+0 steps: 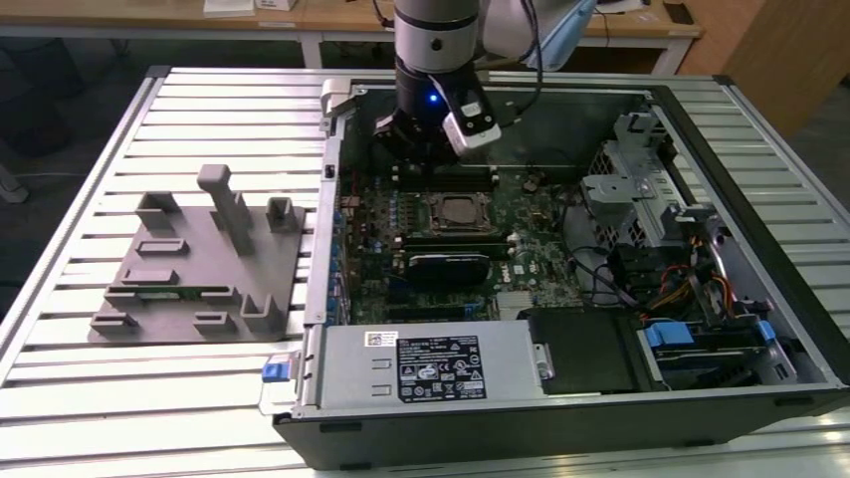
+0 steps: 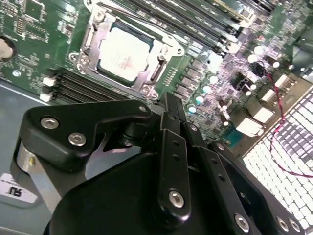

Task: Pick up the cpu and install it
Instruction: 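Install the first cpu locking lever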

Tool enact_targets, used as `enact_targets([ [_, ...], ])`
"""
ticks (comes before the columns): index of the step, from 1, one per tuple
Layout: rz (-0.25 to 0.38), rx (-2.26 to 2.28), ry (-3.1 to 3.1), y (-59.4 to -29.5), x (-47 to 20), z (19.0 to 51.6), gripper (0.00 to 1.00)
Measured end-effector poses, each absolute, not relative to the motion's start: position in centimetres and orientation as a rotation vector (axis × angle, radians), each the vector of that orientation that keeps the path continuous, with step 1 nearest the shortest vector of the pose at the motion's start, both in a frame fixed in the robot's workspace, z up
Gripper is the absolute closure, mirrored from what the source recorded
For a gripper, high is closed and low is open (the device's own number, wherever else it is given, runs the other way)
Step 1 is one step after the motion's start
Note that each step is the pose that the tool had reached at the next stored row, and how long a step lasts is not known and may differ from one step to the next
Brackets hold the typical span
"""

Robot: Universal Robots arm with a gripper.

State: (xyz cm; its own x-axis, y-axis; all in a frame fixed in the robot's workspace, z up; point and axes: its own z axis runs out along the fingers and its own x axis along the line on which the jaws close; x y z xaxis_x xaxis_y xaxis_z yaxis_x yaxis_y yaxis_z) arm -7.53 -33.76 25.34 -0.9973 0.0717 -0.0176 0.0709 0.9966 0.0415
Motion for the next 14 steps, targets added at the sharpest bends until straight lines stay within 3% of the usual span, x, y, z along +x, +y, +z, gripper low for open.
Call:
enact_targets([
  [5, 0.080, 0.112, 3.120, -33.9, -8.3, 25.3, 0.89],
  [14, 0.192, 0.111, 3.120, -34.0, -8.7, 25.3, 0.89],
])
